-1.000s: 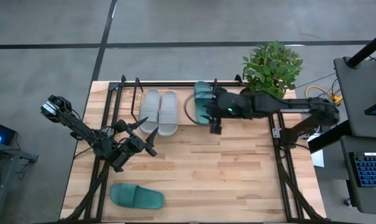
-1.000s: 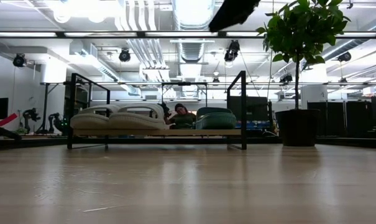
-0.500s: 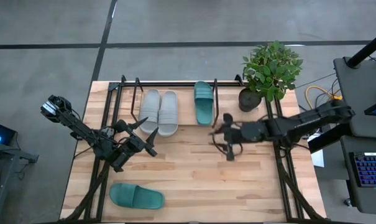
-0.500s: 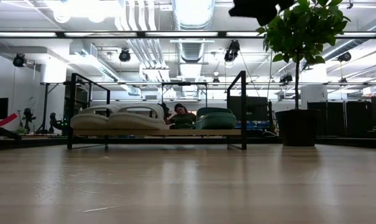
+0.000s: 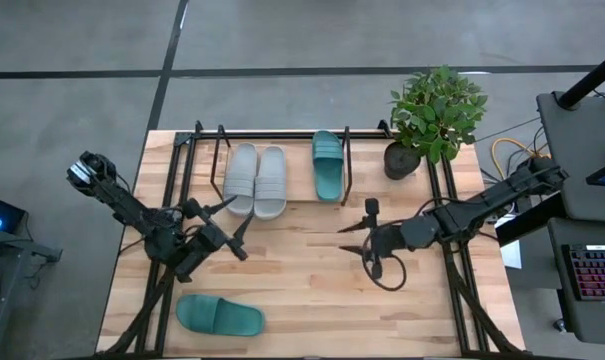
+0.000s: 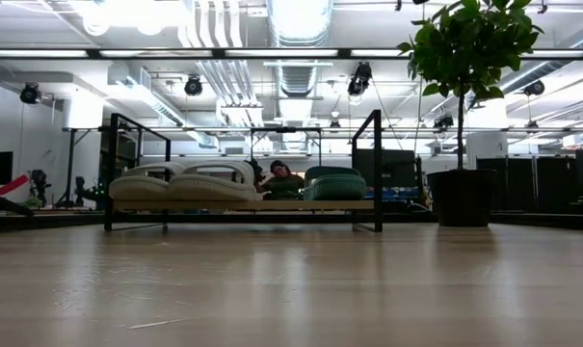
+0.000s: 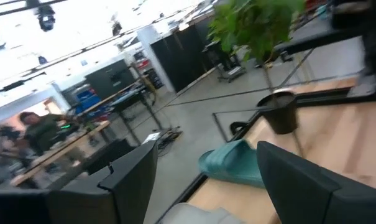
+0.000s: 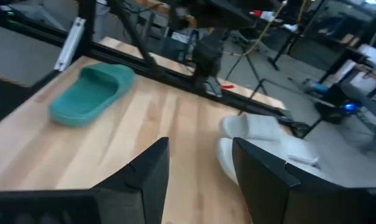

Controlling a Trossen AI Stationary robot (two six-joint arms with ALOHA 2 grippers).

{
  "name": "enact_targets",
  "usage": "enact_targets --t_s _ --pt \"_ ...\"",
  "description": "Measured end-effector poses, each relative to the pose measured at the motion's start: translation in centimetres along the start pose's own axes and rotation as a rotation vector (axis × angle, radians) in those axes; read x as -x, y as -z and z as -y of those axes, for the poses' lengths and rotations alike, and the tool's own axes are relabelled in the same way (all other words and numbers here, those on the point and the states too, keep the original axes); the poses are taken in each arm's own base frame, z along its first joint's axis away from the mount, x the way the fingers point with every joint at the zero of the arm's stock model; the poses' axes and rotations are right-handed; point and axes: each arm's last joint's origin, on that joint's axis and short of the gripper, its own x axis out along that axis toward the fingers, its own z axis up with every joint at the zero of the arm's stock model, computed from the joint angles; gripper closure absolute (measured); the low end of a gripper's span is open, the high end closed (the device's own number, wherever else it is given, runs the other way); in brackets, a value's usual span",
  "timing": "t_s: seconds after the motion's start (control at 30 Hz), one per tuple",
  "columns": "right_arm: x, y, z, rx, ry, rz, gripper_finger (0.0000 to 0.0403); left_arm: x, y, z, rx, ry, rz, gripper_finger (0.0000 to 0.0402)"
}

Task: Pick and place slides into the shelf
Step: Put the left green slide on the shelf

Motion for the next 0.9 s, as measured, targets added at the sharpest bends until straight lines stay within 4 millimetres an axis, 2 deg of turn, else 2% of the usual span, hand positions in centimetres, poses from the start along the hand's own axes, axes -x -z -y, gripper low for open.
enact_targets --t_s 0.13,0.33,0.43,0.6,0.73,0.9 --pt "0.0 -0.3 0.1 0.032 0.024 0.002 0.0236 1.3 -0.3 0.3 0.032 0.107 0.079 0.0143" --pt "0.1 -0.7 0.3 0.053 0.032 0.012 0.0236 2.4 -1.4 1.4 0.171 0.535 0.444 0.0143" --pt "0.1 -0.9 0.3 0.075 0.034 0.014 0.0236 2.6 -1.9 1.7 0.278 0.695 0.498 0.0143" --pt "0.2 -1.3 0.5 0.103 0.037 0.026 0.0236 2.6 -1.6 2.5 0.467 0.815 0.280 0.0143" --pt "0.2 -1.7 0.6 0.156 0.041 0.036 0.0236 2.6 -1.5 2.8 0.684 0.877 0.022 0.0143" --pt "0.3 -2.4 0.8 0.196 0.049 0.053 0.0236 2.7 -1.2 2.9 0.979 0.874 -0.326 0.0143"
